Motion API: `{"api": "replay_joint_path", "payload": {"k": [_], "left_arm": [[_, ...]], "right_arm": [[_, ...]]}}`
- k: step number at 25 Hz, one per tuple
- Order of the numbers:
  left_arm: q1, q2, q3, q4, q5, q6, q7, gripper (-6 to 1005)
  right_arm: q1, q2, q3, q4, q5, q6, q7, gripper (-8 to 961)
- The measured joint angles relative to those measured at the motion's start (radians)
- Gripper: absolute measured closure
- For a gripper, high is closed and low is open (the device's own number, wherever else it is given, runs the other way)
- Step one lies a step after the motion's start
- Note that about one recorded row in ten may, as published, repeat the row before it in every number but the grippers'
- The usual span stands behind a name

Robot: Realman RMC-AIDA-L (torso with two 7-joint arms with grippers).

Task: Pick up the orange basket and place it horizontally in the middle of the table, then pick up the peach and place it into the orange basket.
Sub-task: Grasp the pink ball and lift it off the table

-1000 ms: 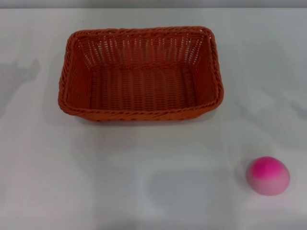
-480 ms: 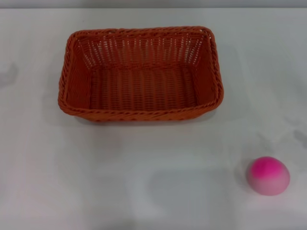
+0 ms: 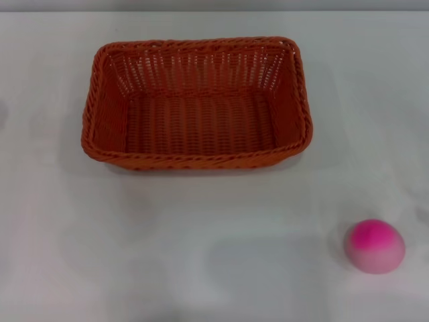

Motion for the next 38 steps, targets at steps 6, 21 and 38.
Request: {"api": "replay_joint_path", "payload": {"k": [6,21,38], "left_arm": [[0.002,0.0,-0.011,0.006,-0.023,-0.001,0.004,472],[-0.005,0.0,-0.012,0.015,-0.074,-0.004,-0.001,471],[0.004,0.0,-0.063,0.038,-0.145,-0.057,0.032,472]], "right_arm": [[-0.013,0.001,-0.001,-0.01,-0.055,0.007,-0.005,87],[0.033,0.034,-0.009,-0.033,-0.157,0.035,0.002,88],[0.044,0.093,-0.01,-0.105,-0.239,0.071,0.024,88]]}}
